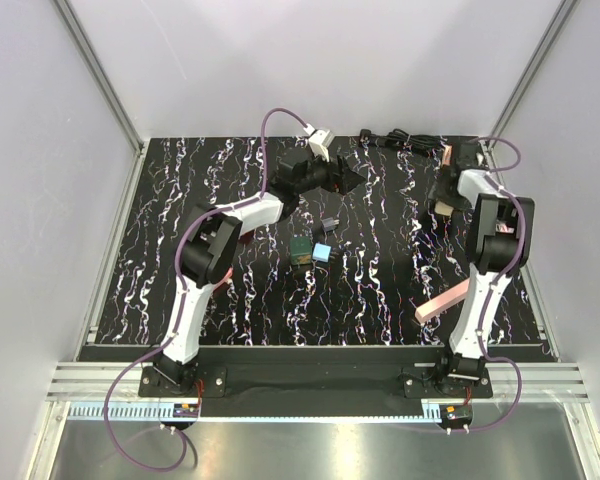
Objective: Pull the plug off the socket
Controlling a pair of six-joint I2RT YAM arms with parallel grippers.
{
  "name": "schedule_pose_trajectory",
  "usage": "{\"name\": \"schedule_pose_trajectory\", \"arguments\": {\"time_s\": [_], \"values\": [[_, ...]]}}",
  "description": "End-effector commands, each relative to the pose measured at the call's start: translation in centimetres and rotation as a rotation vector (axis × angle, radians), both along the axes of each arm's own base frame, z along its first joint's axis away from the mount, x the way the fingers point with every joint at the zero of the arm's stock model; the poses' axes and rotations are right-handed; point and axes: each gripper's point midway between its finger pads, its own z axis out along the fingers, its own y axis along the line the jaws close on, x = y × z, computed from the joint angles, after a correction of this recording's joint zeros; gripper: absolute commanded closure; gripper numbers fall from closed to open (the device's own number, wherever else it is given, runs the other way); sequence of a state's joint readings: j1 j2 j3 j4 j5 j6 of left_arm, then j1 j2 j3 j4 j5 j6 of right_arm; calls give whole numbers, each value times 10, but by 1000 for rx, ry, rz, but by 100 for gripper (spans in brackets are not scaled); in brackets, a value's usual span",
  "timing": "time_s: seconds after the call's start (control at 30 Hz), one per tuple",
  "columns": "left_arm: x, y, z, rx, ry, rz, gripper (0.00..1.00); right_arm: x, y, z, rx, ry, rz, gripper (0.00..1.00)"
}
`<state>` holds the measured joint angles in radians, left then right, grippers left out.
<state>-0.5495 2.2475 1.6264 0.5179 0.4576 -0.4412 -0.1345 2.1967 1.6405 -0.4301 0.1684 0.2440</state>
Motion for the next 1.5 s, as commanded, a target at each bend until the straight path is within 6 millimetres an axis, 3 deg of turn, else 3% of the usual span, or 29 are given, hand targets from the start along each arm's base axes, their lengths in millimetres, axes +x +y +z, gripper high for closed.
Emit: {"name": "schedule_pose_trajectory", "arguments": {"time_s": [0.0,0.07,0.1,0.17,0.2,0.27,0.3,0.47,0.6,0.63,0.7,0.73,0.77,0.83,0.87,0.93,0.97,1.0,1.03,1.13,1.27,1.3,1.33,1.37,1.4,1.43,1.47], "values": [[11,0,30,-46,-95,0,19,-39,67,-5,78,87,78,71],[11,1,31,-46,-90,3,19,-48,83,0,124,80,91,71],[11,0,27,-44,-84,2,19,-60,88,-8,144,103,94,71],[12,-1,28,-50,-80,-1,19,-64,96,-2,186,77,99,67],[13,-1,24,-46,-74,-1,19,-68,98,0,196,73,98,56],[16,-1,21,-41,-70,16,20,-72,98,3,199,68,102,43],[18,-1,18,-36,-62,21,20,-73,98,6,196,62,100,30],[16,-6,21,-29,-63,23,19,-64,94,66,169,-83,103,11],[4,-21,25,47,-96,54,16,-61,77,124,260,-240,63,9],[-8,-32,20,73,-78,39,15,-56,61,137,296,-302,35,9],[-15,-41,21,91,-71,65,14,-53,43,152,343,-376,-55,10],[-28,-54,16,108,-52,52,14,-50,19,158,339,-413,-121,11],[-27,-60,24,110,-62,74,11,-49,7,165,341,-435,-159,11],[-42,-82,3,171,-18,48,7,-48,-18,171,355,-474,-238,11],[-34,-97,8,173,-30,58,6,-49,-24,172,353,-485,-255,11],[-43,-118,-6,220,14,33,4,-48,-32,175,350,-520,-261,10],[-40,-131,20,170,-11,30,4,-50,-40,173,345,-530,-279,10],[-40,-139,-3,186,23,22,4,-54,-41,159,357,-512,-294,9],[-42,-143,-5,179,45,19,4,-48,-40,160,376,-546,-267,9],[-46,-153,6,87,86,14,7,-39,-38,131,432,-494,-210,9],[-61,-158,6,68,118,-11,11,-27,-30,119,483,-515,-149,9],[-67,-158,21,50,100,-19,12,-26,-30,121,480,-522,-139,9],[-75,-152,1,83,124,-27,12,-26,-28,121,479,-521,-136,8],[-81,-146,25,64,89,-33,12,-21,-30,127,463,-553,-125,7],[-84,-141,32,52,68,-32,12,-19,-29,126,455,-548,-123,6],[-91,-130,9,102,89,-30,11,-17,-26,125,456,-542,-117,6],[-95,-121,31,89,65,-24,12,-15,-24,126,450,-538,-108,4]]}}
